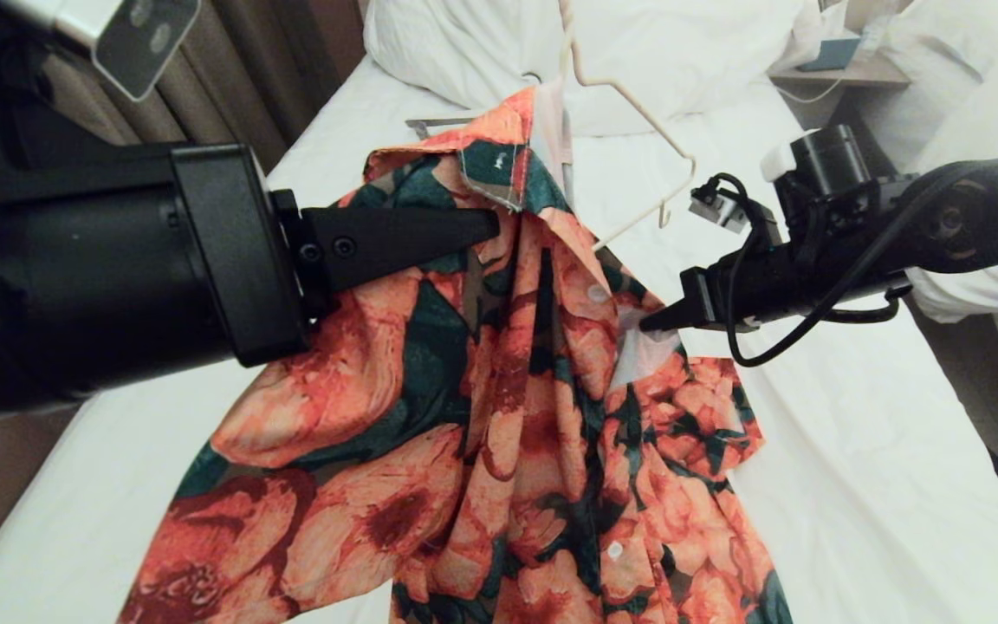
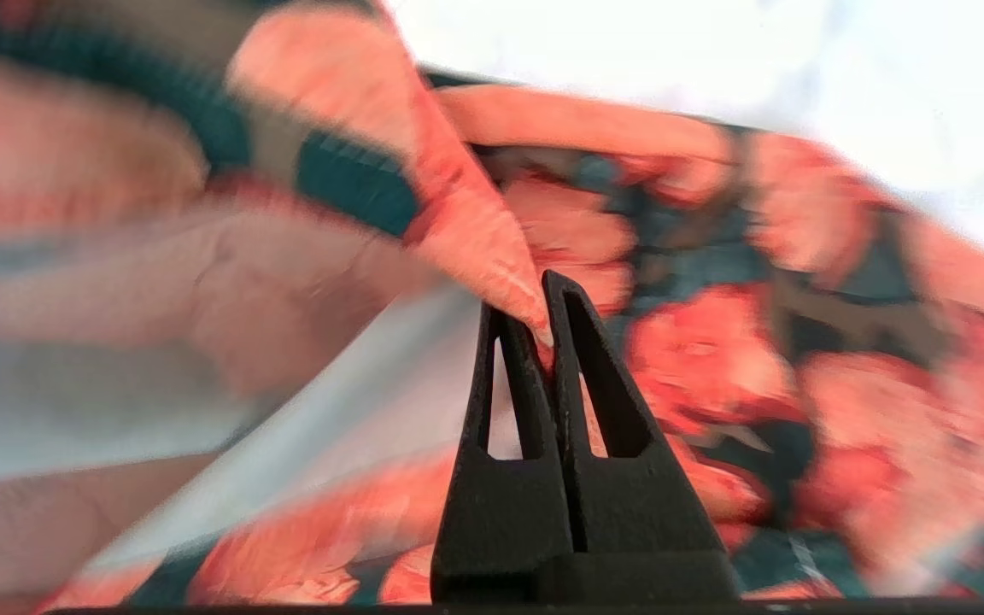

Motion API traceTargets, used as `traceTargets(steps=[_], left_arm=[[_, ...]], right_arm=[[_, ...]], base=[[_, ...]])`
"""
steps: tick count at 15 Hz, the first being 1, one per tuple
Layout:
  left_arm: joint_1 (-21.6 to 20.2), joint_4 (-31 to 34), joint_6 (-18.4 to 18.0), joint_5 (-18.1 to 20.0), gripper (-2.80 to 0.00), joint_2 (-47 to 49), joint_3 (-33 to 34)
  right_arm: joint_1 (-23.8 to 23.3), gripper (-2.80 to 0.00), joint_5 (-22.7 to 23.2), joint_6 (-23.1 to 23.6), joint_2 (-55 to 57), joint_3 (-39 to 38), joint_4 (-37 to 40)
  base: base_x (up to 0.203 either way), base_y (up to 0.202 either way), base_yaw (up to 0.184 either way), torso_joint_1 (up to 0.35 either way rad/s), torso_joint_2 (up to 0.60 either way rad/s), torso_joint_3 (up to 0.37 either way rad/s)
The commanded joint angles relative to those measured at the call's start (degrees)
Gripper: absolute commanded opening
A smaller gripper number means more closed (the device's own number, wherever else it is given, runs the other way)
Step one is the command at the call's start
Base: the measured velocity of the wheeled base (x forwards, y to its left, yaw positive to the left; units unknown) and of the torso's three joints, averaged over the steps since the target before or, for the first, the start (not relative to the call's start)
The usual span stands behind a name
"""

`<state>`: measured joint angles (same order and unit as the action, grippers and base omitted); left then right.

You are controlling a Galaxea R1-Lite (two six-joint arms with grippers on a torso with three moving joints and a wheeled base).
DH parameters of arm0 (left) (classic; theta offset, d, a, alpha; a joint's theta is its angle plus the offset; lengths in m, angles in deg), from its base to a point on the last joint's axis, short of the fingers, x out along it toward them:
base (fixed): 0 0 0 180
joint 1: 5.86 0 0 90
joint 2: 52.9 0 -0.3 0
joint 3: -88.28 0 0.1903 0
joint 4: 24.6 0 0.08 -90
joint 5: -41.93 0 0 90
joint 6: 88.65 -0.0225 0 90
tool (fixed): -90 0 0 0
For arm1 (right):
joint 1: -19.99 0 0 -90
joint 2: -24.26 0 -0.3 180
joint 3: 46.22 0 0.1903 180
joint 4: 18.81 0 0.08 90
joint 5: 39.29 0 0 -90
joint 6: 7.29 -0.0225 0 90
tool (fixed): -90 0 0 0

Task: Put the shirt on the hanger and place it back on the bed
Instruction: Hook the other side of the shirt onto the hanger

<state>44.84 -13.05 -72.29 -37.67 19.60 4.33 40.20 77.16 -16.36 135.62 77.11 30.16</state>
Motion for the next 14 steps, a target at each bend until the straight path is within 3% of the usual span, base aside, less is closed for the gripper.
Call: traceTargets(steps=[1, 5, 14], left_arm=[[3.2, 1.0, 0.2, -0.3, -2.80, 0.4, -0.2], [5.2, 4.5, 0.1, -1.9, -2.80, 1.8, -1.0], [5.9, 4.1, 0.1, -2.4, -2.80, 5.4, -0.7]], right_arm=[[-2.0, -2.80, 0.2, -1.3, -1.0, 0.1, 0.1], [-6.2, -2.80, 0.3, -2.4, -2.7, 0.2, 0.2], [-9.7, -2.80, 0.3, -2.4, -4.4, 0.9, 0.6]], base=[[0.000, 0.000, 0.000, 0.000, 0.00, 0.000], [0.000, 0.000, 0.000, 0.000, 0.00, 0.000], [0.000, 0.000, 0.000, 0.000, 0.00, 0.000]])
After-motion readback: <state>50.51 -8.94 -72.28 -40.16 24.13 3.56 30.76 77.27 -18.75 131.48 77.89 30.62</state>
